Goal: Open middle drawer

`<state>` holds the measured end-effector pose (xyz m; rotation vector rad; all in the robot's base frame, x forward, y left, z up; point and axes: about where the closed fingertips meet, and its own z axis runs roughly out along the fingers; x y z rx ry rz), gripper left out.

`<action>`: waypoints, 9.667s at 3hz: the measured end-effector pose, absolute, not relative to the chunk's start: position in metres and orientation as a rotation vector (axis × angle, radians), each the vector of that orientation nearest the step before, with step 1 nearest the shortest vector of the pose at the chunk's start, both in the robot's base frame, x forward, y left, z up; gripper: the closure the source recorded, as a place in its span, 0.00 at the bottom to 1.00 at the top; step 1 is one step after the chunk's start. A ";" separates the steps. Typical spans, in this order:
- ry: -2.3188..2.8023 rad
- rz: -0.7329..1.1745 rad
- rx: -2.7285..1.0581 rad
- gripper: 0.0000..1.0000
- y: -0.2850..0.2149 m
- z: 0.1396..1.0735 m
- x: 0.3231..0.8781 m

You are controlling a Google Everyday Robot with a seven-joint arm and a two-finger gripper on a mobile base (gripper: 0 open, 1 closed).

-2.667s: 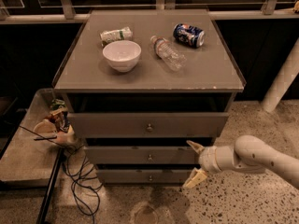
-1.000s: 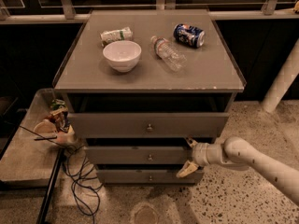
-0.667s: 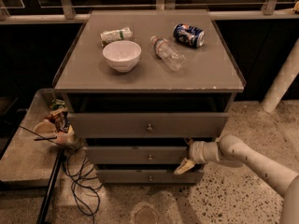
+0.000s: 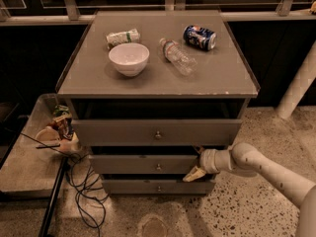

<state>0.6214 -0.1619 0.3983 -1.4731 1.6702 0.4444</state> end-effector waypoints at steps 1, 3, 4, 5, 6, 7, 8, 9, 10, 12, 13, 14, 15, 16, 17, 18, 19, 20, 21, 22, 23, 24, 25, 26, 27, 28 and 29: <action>1.670 0.444 -1.473 0.36 -0.162 0.398 0.621; 1.670 0.445 -1.473 0.83 -0.162 0.398 0.621; 1.670 0.445 -1.473 1.00 -0.162 0.407 0.622; 1.670 0.445 -1.473 1.00 -0.162 0.410 0.622; 1.667 0.453 -1.462 1.00 -0.165 0.407 0.614; 1.667 0.453 -1.462 1.00 -0.164 0.408 0.612; 1.669 0.453 -1.450 1.00 -0.166 0.407 0.603; 1.669 0.453 -1.450 1.00 -0.165 0.408 0.602; 1.669 0.453 -1.450 0.82 -0.165 0.408 0.602; 1.669 0.453 -1.450 0.36 -0.165 0.408 0.602; 1.669 0.453 -1.450 0.37 -0.165 0.408 0.602; 1.668 0.454 -1.450 0.61 -0.165 0.408 0.602; 1.652 0.467 -1.444 0.83 -0.173 0.404 0.587; 1.652 0.467 -1.444 1.00 -0.173 0.407 0.587; 1.645 0.466 -1.446 1.00 -0.173 0.407 0.580; 1.645 0.466 -1.446 1.00 -0.172 0.408 0.580; 1.647 0.466 -1.440 1.00 -0.172 0.408 0.573; 1.646 0.466 -1.440 1.00 -0.171 0.409 0.573; 1.646 0.466 -1.440 0.82 -0.171 0.409 0.573; 1.646 0.466 -1.440 0.59 -0.171 0.409 0.573; 1.646 0.466 -1.440 0.36 -0.171 0.409 0.573; 1.646 0.466 -1.440 0.13 -0.171 0.409 0.573; 1.646 0.466 -1.440 0.15 -0.171 0.409 0.573; 1.634 0.458 -1.441 0.37 -0.175 0.408 0.566; 1.636 0.458 -1.427 0.60 -0.186 0.403 0.556; 1.636 0.458 -1.427 0.84 -0.186 0.407 0.556; 1.620 0.456 -1.434 1.00 -0.187 0.407 0.548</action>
Offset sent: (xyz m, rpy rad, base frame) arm 0.0000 0.0000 0.0000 0.0000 0.0000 0.0000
